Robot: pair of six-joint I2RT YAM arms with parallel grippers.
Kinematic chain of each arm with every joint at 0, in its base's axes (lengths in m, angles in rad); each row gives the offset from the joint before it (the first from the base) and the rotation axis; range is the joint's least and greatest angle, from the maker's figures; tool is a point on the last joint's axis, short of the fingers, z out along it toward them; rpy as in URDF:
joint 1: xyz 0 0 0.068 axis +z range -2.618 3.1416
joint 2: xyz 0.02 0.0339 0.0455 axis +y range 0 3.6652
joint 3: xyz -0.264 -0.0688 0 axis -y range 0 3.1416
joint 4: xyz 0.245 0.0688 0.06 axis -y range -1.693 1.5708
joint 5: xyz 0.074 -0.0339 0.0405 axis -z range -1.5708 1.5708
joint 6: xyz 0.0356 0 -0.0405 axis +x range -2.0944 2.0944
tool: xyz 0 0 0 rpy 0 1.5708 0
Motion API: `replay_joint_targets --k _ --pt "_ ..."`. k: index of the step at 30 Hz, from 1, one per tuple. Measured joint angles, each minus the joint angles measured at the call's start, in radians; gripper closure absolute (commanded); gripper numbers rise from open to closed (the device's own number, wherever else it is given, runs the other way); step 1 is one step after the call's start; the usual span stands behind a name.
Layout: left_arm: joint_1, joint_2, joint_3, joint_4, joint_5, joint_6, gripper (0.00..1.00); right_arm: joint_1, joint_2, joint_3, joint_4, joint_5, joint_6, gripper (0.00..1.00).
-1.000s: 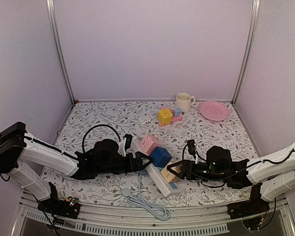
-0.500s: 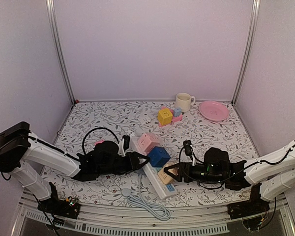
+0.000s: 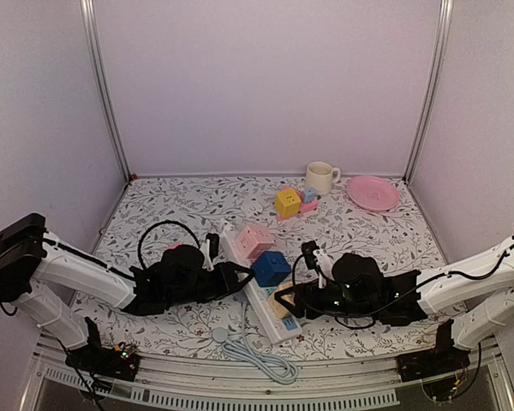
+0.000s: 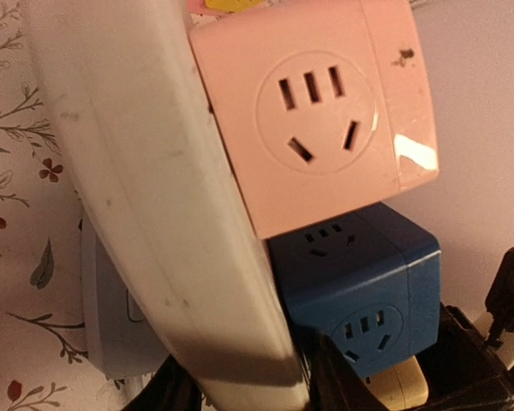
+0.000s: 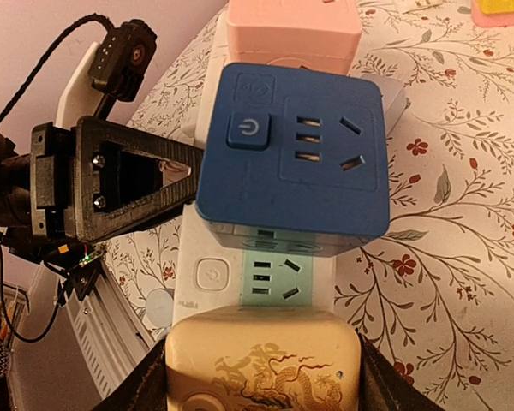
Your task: Pull the plug off the socket
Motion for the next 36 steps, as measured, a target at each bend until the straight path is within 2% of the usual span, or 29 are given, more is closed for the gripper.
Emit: replay_joint_targets --k 12,23,36 --pt "-0.050 -0.046 0.084 -0.197 -0.160 0.041 1.00 0.019 0.002 0.039 -0.052 0.050 -0.035 0.97" --pt "-0.072 -0.087 0.094 -0.197 -0.177 0.042 1.00 0.026 -0.100 0.010 -0.066 0.071 -0.052 0.97" --pt "-0.074 -0.085 0.120 -0.224 -0.186 0.043 1.00 0.025 -0.114 0.007 -0.069 0.063 -0.071 0.97"
